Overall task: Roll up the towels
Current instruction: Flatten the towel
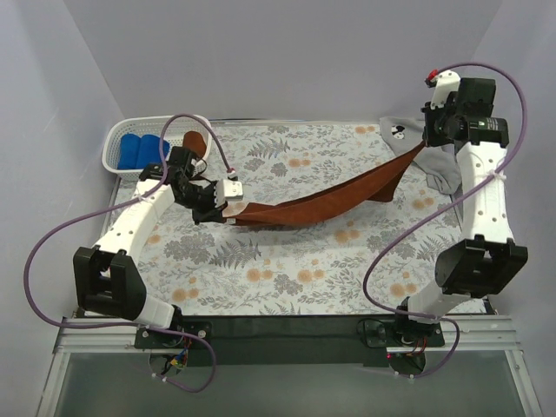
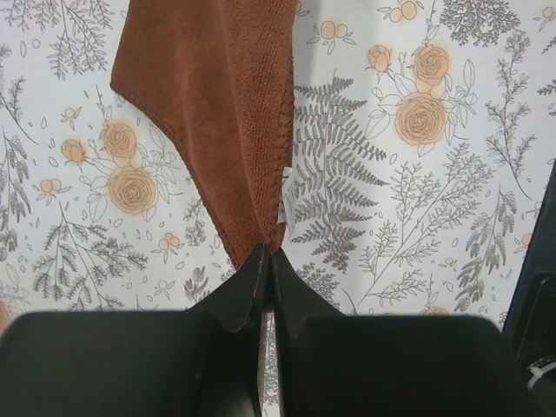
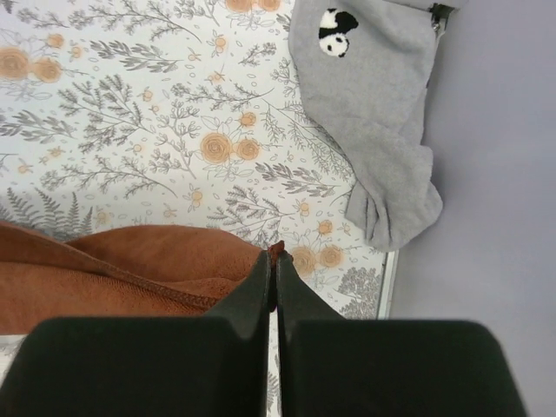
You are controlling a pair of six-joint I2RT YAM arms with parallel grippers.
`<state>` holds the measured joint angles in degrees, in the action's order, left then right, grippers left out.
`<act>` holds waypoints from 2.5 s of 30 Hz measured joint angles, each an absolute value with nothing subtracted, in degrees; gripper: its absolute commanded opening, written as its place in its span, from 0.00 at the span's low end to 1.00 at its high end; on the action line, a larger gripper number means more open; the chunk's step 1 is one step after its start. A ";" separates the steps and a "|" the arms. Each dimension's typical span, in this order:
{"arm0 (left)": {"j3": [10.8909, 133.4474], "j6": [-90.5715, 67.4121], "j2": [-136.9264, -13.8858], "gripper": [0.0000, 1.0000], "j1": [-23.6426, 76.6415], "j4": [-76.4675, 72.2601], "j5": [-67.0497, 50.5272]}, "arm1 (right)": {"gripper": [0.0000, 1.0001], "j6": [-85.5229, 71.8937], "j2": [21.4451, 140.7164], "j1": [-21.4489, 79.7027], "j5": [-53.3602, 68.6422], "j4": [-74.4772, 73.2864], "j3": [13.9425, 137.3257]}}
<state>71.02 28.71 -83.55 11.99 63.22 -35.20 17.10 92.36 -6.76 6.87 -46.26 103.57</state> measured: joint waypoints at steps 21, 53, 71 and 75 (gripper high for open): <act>76.07 20.03 -93.62 0.00 8.80 57.06 -37.45 | 0.33 11.33 119.37 -5.02 7.94 -39.29 103.13; 76.99 11.88 -100.09 0.00 8.73 50.52 -36.45 | 0.40 31.42 102.28 -6.04 17.02 -46.00 71.26; 75.37 11.49 -100.09 0.00 8.73 48.34 -36.34 | 0.01 29.45 103.28 -2.07 10.59 -40.27 65.52; 75.44 9.93 -100.07 0.00 8.73 47.72 -35.51 | 0.01 28.77 101.91 -1.98 10.39 -39.24 64.38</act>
